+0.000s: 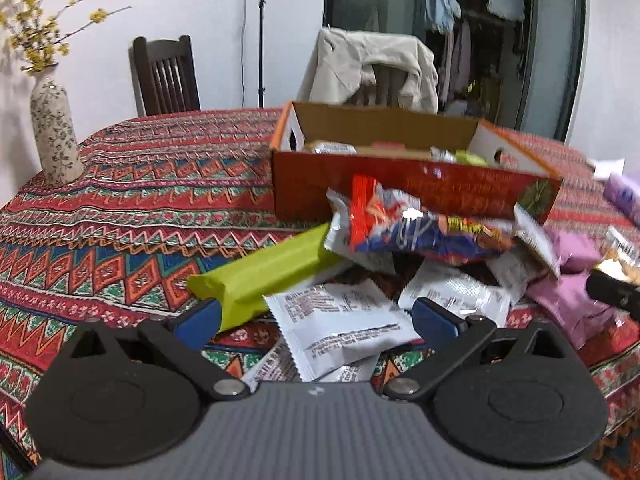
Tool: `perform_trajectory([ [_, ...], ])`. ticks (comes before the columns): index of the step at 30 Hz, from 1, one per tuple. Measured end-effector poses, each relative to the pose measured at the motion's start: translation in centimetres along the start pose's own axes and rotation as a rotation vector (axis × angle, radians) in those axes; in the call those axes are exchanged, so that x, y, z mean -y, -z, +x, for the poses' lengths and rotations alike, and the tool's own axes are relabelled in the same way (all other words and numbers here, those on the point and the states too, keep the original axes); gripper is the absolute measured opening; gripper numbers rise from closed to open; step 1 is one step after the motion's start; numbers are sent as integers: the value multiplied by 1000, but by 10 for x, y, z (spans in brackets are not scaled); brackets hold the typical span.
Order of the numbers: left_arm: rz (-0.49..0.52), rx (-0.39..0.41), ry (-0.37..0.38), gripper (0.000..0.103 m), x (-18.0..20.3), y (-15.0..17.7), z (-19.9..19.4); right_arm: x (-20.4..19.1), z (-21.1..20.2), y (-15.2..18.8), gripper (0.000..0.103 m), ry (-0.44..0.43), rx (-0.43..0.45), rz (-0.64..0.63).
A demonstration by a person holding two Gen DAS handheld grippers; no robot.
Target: Organize snacks
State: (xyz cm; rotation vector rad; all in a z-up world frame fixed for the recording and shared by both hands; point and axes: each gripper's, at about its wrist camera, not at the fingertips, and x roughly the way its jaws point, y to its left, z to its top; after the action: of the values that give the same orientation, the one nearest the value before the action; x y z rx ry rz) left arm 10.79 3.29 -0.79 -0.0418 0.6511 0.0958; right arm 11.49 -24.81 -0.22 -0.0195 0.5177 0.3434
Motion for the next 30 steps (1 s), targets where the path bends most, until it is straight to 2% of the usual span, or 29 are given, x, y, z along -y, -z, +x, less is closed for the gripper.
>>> perform_trajectory([
  [12, 106, -87, -9, 103, 23, 0, 31, 7, 2, 5, 77, -2, -4, 25],
  [18, 60, -93, 35, 102, 17, 1, 37, 9, 3, 6, 77, -1, -9, 34],
  [24, 50, -57, 35, 80, 13, 6, 27, 11, 3, 6, 77, -3, -7, 39],
  [28, 50, -43, 46, 61, 9, 6, 21, 10, 3, 6, 77, -4, -8, 38],
  [30, 48, -31, 54, 56, 7, 7, 16, 10, 2, 7, 77, -4, -7, 38],
])
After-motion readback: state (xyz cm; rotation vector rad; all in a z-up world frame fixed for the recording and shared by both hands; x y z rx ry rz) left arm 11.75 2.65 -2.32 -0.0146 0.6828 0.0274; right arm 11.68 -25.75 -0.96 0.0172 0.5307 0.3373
